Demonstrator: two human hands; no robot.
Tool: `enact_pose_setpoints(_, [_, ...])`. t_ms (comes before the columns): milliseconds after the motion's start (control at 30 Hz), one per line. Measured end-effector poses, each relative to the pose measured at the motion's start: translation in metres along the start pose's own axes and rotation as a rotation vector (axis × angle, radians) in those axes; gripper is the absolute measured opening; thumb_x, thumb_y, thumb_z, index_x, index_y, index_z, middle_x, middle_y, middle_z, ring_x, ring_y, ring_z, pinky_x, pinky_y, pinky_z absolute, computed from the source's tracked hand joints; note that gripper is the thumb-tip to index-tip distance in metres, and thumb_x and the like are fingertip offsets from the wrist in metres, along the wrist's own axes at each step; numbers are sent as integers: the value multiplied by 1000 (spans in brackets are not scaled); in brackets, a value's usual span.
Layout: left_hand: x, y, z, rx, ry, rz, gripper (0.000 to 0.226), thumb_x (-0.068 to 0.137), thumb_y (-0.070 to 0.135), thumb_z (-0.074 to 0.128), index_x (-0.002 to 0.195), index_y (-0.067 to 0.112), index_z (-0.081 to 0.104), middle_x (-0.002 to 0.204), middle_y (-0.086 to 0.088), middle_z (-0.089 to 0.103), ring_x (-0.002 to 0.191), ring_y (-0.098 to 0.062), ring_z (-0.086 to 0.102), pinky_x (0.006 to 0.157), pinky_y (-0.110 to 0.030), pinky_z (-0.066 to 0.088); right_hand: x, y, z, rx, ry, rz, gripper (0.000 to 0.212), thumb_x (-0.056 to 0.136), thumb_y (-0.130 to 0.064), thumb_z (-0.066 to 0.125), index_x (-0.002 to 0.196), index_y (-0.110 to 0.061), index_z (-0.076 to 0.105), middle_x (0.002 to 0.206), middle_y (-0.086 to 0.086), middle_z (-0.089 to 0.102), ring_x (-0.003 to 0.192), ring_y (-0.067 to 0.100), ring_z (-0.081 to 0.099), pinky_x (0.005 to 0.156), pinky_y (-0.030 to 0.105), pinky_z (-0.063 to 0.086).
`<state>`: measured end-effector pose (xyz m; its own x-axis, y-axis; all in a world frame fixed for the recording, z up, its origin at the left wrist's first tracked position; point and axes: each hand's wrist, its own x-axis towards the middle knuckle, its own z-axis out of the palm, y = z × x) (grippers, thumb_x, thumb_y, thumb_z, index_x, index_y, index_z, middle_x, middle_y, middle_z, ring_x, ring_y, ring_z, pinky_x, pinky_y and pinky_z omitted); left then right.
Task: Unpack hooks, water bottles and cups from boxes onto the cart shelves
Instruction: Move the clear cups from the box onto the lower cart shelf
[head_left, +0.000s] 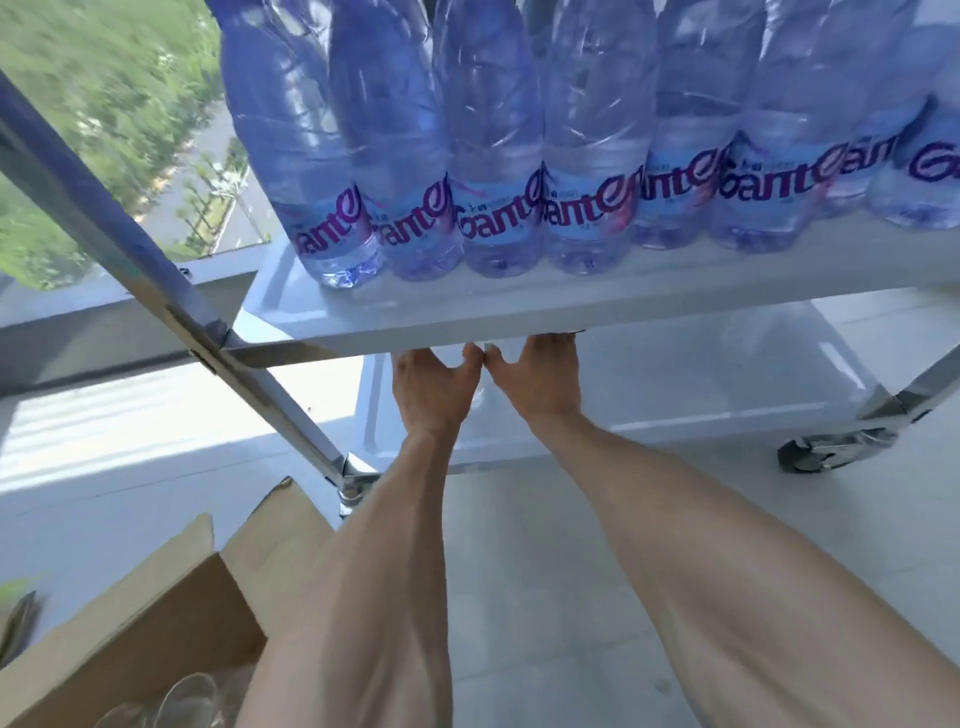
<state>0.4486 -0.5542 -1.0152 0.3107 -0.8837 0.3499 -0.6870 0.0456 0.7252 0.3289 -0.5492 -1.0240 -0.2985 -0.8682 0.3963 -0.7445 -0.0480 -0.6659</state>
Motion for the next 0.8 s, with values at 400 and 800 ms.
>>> enact_pose_setpoints(400, [-11,-37,1,-58,-181,-46,80,68,48,73,135,33,31,126,2,59,117,-20,57,93,-41,49,6,0,11,32,46,110,85,76,-33,77,146,-7,36,147,10,45,136,27,38,111,29,30])
enact_pose_setpoints(800, [16,-59,42,-36,42,-21,61,75,39,78,118,30,36,115,-11,65,103,-37,63,83,-49,50,14,10,68,219,245,49,73,68,-32,72,135,-12,52,136,7,58,127,25,52,105,22,36])
